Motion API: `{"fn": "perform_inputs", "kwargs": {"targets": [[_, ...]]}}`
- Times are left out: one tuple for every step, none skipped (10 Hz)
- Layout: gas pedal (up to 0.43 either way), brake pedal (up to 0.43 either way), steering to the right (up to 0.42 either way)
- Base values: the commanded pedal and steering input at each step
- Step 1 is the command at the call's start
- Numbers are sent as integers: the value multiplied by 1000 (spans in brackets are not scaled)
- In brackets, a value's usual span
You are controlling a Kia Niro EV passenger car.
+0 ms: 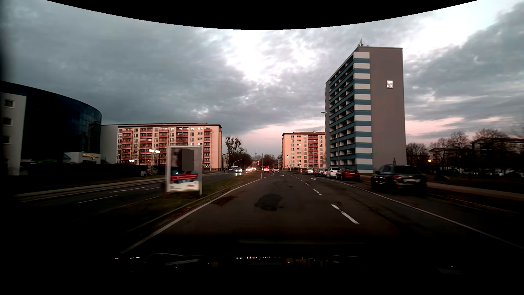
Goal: Follow the waypoints while adhering to traffic rules and regulations
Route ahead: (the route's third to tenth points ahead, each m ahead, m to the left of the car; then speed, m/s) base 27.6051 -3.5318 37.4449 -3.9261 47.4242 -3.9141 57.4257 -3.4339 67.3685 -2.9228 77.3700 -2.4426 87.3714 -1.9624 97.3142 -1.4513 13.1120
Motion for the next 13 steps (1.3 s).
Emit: {"fn": "perform_inputs", "kwargs": {"targets": [[67,0,6],[67,0,7],[67,0,8],[67,0,10],[67,0,10],[67,0,10],[67,0,10],[67,0,10],[67,0,10],[67,0,9],[67,0,9],[67,0,9],[67,0,8]]}}
